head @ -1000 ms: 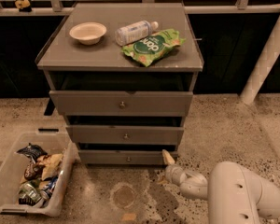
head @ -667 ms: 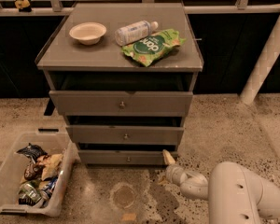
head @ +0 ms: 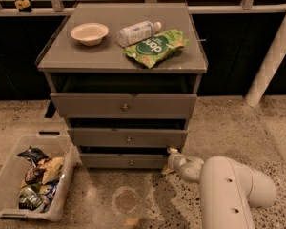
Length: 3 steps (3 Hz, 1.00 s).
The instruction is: Open bottom drawer
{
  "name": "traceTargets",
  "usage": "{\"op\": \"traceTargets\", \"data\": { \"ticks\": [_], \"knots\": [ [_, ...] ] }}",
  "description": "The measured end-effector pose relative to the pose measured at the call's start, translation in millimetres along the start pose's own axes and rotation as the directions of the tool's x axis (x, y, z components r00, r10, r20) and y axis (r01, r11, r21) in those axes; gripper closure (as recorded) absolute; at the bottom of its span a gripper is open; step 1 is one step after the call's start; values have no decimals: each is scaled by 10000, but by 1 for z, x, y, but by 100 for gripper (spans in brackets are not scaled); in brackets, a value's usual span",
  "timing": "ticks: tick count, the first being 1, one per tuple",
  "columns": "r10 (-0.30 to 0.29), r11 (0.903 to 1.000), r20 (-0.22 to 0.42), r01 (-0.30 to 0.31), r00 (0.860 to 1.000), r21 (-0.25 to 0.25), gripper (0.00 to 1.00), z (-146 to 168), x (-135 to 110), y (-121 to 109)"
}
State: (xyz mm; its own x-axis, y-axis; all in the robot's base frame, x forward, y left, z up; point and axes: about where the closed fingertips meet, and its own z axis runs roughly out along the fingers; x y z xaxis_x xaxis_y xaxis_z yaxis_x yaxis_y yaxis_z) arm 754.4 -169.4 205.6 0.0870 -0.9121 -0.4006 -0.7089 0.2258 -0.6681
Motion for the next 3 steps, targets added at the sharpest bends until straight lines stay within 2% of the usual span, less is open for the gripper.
{"op": "traceTargets", "data": {
  "ticks": [1,2,3],
  "knots": [
    [304,9995,52,-304,9995,64,0,32,-11,9],
    [304,9995,52,-304,9995,64,0,32,-11,9],
    [304,9995,52,-304,9995,63,18,32,-11,9]
  ]
}}
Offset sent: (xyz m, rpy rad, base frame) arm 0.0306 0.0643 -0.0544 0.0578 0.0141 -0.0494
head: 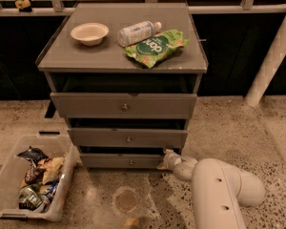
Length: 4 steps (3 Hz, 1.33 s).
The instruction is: Open bottom drawer
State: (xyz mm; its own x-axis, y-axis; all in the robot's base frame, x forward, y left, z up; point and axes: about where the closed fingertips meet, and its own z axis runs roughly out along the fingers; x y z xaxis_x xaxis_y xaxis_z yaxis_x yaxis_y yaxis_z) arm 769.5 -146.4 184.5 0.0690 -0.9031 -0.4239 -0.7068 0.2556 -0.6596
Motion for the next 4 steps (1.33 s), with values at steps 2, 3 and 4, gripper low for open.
{"op": "traceTargets", "data": {
  "ticks": [2,3,4],
  "knots": [
    [0,10000,0,0,10000,0,64,0,0,0],
    [0,10000,1,0,10000,-1,88,0,0,0],
    [0,10000,1,0,10000,-1,100,0,0,0]
  ]
}}
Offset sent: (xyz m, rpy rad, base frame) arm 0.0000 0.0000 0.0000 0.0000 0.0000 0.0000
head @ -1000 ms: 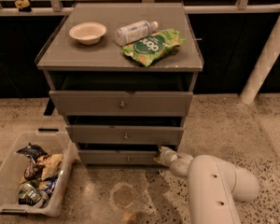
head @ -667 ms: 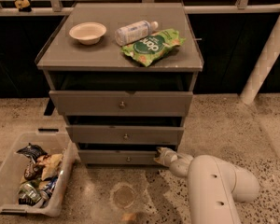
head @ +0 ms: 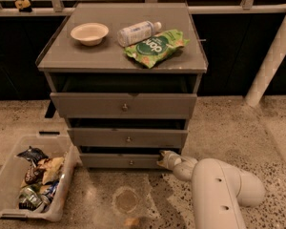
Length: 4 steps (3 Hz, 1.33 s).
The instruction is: Open bottom drawer
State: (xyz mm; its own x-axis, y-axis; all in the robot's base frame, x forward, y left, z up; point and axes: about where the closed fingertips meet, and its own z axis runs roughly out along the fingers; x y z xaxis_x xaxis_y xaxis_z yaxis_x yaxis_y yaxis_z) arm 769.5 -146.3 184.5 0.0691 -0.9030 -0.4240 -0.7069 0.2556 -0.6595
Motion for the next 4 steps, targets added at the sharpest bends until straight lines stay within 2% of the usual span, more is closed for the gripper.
{"op": "traceTargets", "data": {
  "ticks": [3,4],
  "knots": [
    [144,9999,-49,-144,9999,-59,100,2,0,3],
    [372,9993,105,-373,9993,85,100,-1,11,33]
  ]
}}
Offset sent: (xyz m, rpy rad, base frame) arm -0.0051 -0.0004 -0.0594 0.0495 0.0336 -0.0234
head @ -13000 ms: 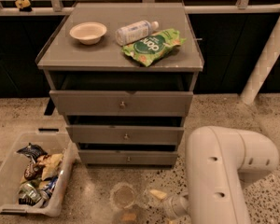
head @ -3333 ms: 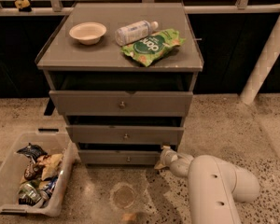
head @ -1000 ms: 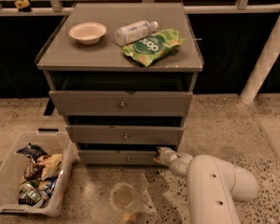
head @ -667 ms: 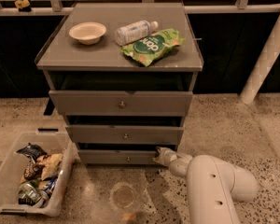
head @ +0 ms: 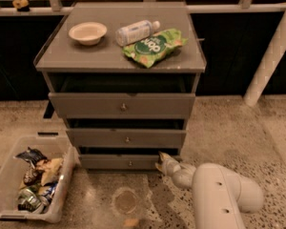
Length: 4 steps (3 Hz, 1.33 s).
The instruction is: Open bottom drawer
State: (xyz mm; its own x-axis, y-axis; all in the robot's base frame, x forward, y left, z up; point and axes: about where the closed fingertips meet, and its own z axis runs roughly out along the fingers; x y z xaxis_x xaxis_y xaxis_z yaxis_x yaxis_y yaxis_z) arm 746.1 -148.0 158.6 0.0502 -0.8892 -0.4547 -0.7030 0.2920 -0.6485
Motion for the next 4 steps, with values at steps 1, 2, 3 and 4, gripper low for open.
{"op": "traceTargets", "data": {
  "ticks": [1,2,3,4],
  "knots": [
    [85,10000,45,-84,10000,-40,100,-5,-1,12],
    [84,10000,45,-84,10000,-41,100,-5,-1,12],
    [-32,9998,-4,32,10000,-193,100,-5,-2,14],
    [211,9994,70,-209,9998,-261,100,-9,-2,28]
  ]
}}
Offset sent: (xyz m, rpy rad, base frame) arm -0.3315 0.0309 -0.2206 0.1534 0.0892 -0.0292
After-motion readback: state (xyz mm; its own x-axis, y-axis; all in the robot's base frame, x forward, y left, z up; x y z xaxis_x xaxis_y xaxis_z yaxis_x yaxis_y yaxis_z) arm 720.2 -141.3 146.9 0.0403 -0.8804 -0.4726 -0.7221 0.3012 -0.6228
